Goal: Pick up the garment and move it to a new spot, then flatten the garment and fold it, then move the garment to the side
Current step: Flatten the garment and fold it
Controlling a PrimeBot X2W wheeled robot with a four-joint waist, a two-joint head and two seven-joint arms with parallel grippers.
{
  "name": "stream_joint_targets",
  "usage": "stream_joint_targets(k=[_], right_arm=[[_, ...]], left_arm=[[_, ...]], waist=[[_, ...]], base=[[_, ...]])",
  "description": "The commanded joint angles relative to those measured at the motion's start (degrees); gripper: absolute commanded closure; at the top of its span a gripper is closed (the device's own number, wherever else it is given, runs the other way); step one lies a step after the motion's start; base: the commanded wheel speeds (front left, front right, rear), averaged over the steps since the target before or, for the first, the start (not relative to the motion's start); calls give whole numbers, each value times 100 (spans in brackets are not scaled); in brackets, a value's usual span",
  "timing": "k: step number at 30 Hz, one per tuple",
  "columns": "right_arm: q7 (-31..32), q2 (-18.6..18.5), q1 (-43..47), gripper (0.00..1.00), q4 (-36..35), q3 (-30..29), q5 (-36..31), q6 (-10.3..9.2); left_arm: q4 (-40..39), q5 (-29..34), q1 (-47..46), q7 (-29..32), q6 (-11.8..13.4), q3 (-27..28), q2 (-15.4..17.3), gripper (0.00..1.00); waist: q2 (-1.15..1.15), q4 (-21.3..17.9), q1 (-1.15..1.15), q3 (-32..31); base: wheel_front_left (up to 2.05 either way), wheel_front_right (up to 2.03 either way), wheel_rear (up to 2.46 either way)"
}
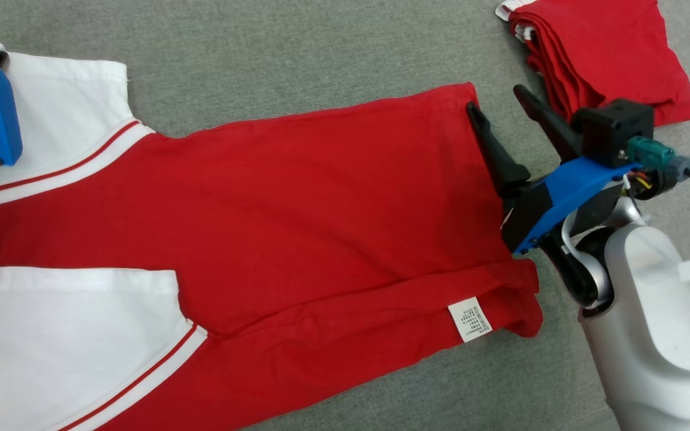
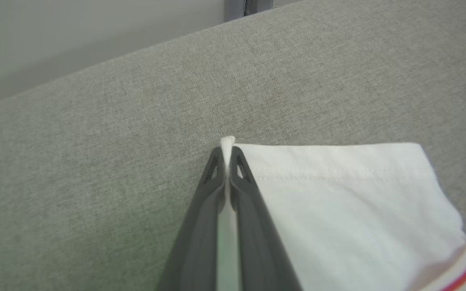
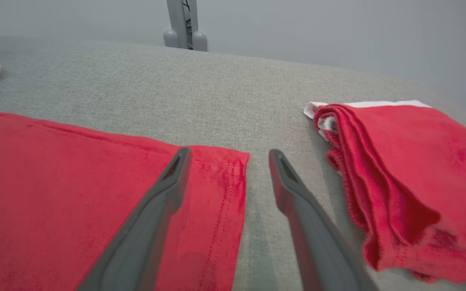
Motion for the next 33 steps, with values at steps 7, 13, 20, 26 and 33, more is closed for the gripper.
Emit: stream_joint_targets(k=[7, 13, 20, 26, 33], right_arm=[[385, -44, -661, 0, 932, -401, -168, 1], [685, -96, -977, 8, 1681, -512, -72, 1], [707, -129, -1057, 100, 2087, -486, 97, 1], [307, -169, -1105, 100, 2199, -472, 59, 1], [-339, -230, -719, 100, 2151, -490, -13, 0]], left_arm=[[-269, -163, -166, -705, -84, -70, -249, 100], [-572, -322, -91, -1040, -131, -335, -347, 100], [-736, -503, 95, -1376, -157, -601, -404, 100], [-834, -631, 226, -1707, -158, -761, -377, 100], [-1245, -923, 765, -2319, -161, -881, -325, 100]], waist=[[0, 362, -1, -85], [0, 664, -1, -161], [0, 843, -1, -330], [0, 912, -1, -562], [0, 1027, -1, -1024]], base=[[0, 0, 0], [0, 0, 0], [0, 0, 0], [0, 0, 0], [0, 0, 0]])
